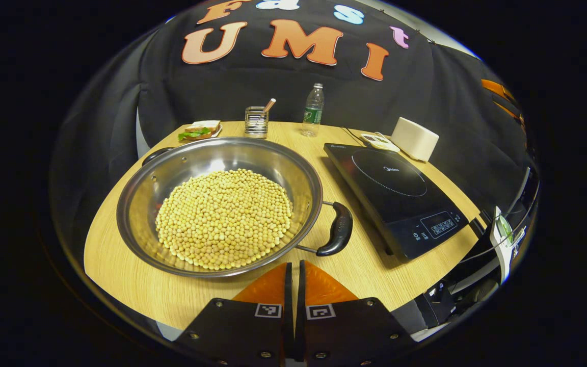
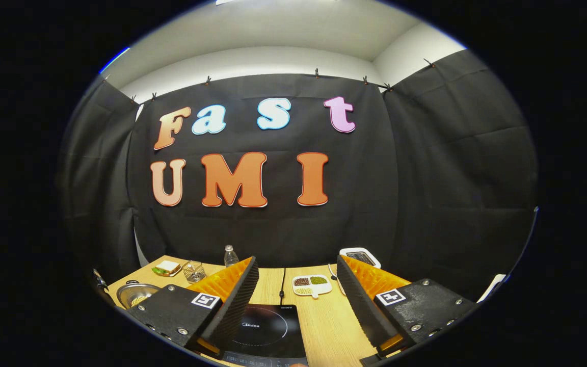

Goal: First push the handle of the pot to place it horizontally, then grasp the pot with both hands and set it on the induction cooktop.

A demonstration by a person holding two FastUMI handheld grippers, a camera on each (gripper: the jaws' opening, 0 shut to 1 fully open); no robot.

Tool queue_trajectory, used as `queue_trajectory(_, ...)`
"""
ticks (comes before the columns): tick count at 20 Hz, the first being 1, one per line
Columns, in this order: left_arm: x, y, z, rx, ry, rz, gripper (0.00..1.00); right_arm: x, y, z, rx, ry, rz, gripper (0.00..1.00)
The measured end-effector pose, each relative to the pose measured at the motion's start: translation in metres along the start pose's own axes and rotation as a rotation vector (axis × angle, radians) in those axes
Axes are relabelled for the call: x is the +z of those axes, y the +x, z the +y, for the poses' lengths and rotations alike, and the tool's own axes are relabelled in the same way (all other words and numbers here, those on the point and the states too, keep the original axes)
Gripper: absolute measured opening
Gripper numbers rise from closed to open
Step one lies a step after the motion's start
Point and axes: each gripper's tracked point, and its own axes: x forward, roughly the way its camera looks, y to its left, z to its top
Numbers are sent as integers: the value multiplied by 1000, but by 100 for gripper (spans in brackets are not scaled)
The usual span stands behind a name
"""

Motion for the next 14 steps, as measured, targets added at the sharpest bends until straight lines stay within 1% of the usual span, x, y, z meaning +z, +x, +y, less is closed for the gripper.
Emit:
queue_trajectory(3,7,6,0,10,19,-6,3,-1,2,-1,1,3,1,96)
queue_trajectory(10,12,16,-13,-4,51,6,2,-2,8,-3,3,15,0,96)
queue_trajectory(14,19,26,-18,-9,51,7,2,-6,10,-5,0,10,6,96)
